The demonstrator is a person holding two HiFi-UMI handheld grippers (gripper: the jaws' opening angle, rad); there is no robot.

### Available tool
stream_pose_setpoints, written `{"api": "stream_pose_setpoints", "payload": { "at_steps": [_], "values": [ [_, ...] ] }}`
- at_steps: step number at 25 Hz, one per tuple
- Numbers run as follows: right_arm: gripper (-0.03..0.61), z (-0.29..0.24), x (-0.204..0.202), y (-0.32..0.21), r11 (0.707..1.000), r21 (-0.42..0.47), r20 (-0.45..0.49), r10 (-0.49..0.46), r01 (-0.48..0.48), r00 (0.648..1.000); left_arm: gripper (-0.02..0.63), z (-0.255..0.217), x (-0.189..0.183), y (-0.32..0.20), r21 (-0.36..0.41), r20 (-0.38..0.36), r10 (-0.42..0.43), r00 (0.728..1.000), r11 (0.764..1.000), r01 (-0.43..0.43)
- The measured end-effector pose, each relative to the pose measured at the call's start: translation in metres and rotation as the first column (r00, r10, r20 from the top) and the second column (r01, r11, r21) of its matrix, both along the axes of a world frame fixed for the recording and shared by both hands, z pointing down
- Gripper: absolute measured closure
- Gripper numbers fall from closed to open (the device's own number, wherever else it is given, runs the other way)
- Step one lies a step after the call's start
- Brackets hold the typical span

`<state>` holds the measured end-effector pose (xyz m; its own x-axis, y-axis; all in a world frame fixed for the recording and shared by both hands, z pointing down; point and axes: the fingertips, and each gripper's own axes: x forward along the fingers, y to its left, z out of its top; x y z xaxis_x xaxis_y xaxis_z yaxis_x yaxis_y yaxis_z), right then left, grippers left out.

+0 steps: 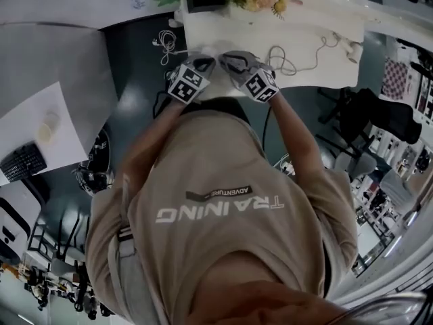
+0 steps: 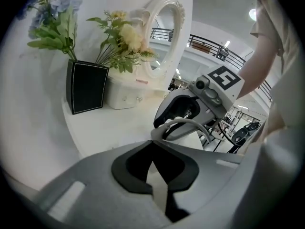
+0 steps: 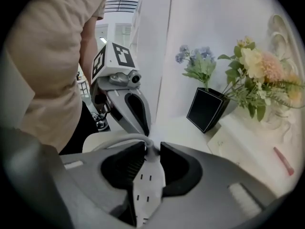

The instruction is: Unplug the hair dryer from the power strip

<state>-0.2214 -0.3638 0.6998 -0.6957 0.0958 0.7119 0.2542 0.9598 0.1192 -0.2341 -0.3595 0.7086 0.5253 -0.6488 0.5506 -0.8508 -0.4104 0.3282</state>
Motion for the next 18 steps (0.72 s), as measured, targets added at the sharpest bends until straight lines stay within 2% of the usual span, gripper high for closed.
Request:
{"api": "stream_pose_setpoints", "payload": {
  "at_steps": [8,11,15,18],
  "values": [
    [0.505,-0.007,-0.005,0.001,0.996,-0.083,0.021,0.024,-0.022,0.999,0.607,0.003,-0.005,0.004,-0.012,0.014,0.002,1.0,1.0,-0.002],
    [0.506,-0.011,-0.007,0.003,0.993,-0.114,0.059,0.017,-0.01,0.998,0.607,0.005,-0.005,0.001,-0.02,0.04,-0.003,0.999,1.0,0.003],
    [0.506,-0.032,0.008,0.0,0.983,-0.182,0.113,0.043,-0.021,0.993,0.607,0.002,0.004,-0.001,-0.028,0.073,0.001,0.997,1.0,0.001],
    [0.506,-0.05,0.02,-0.008,0.983,-0.181,0.135,0.062,-0.037,0.989,0.607,-0.007,0.007,-0.002,-0.001,0.048,-0.012,0.999,1.0,0.012]
  ]
}}
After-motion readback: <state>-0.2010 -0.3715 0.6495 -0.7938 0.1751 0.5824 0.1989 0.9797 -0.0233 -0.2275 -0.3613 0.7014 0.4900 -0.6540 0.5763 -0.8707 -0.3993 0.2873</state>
